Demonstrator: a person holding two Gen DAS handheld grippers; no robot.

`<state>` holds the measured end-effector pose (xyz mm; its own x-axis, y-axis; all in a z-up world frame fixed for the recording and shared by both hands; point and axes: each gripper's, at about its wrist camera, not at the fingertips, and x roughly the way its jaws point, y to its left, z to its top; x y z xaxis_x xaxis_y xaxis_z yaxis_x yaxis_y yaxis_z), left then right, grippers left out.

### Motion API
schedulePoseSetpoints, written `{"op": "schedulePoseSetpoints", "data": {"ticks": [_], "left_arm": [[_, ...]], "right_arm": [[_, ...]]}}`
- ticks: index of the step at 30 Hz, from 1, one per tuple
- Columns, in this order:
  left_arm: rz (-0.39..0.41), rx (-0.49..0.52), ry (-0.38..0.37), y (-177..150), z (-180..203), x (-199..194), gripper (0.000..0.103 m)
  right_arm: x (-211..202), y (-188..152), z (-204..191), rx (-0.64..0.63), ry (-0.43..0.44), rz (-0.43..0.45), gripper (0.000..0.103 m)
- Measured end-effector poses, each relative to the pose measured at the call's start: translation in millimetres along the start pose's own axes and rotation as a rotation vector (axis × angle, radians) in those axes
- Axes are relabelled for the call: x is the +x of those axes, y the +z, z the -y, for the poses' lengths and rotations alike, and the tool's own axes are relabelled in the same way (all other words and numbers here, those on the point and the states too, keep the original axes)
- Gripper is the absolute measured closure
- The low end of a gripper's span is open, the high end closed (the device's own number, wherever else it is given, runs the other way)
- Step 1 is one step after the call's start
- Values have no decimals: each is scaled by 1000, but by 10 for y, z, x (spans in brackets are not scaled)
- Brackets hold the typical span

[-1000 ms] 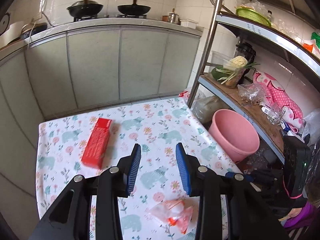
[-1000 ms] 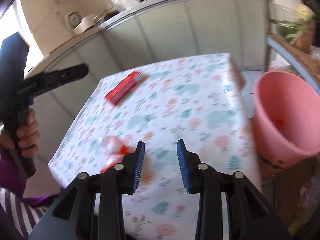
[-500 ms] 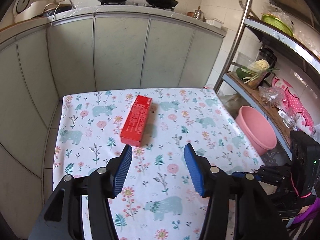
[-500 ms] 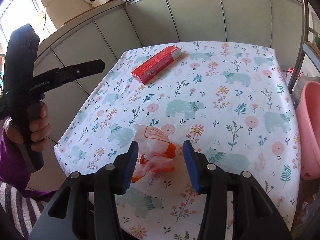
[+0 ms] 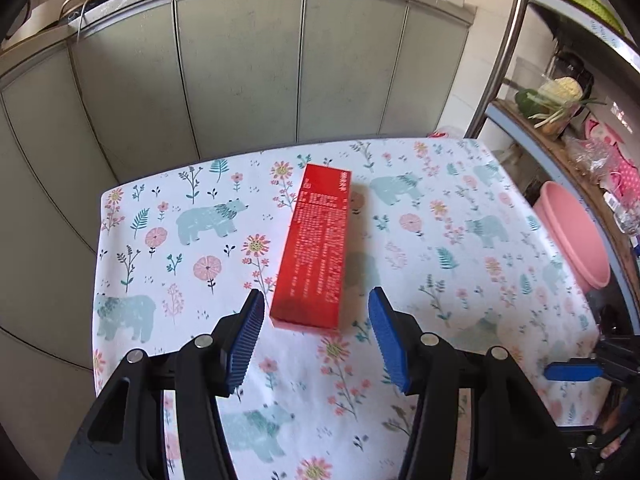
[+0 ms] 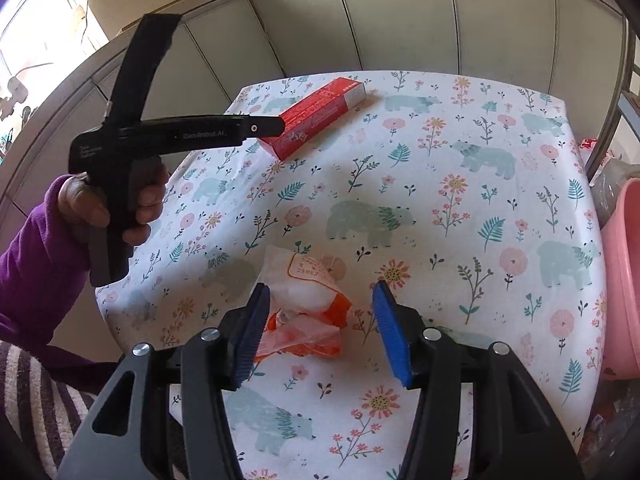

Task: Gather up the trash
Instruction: 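Move both grippers back toward the red box and white-orange wrapper, then grasp the red box with the left gripper while the right grasps the white-orange wrapper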

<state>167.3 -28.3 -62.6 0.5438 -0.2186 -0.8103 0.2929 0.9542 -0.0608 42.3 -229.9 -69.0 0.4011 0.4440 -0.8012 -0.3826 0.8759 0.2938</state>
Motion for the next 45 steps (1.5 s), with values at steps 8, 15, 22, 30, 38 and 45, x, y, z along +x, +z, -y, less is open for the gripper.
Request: {"op": "schedulePoseSetpoints", "data": {"ticks": [8,15,22,30,38,45], "left_arm": [[-34,8,-10,58,4,254,50],[-5,24,2,76,47,290,54],[42,41,4,-18,76,146,64],[103,-12,0,-141,59,-190,64],[161,-15,-36,-179,238,-528,64],[203,32,-91,-119,632,-671,64]], "right_arm": [[136,-52,46,23,32,-44,49],[218,-79,19,22,67,-58,49],[197,-117,2,25,68,-62,49],[146,-159,-39,16,73,-49,61],[-88,-234,95,47,41,42,62],[-373,-335,344,104,-37,127,62]]}}
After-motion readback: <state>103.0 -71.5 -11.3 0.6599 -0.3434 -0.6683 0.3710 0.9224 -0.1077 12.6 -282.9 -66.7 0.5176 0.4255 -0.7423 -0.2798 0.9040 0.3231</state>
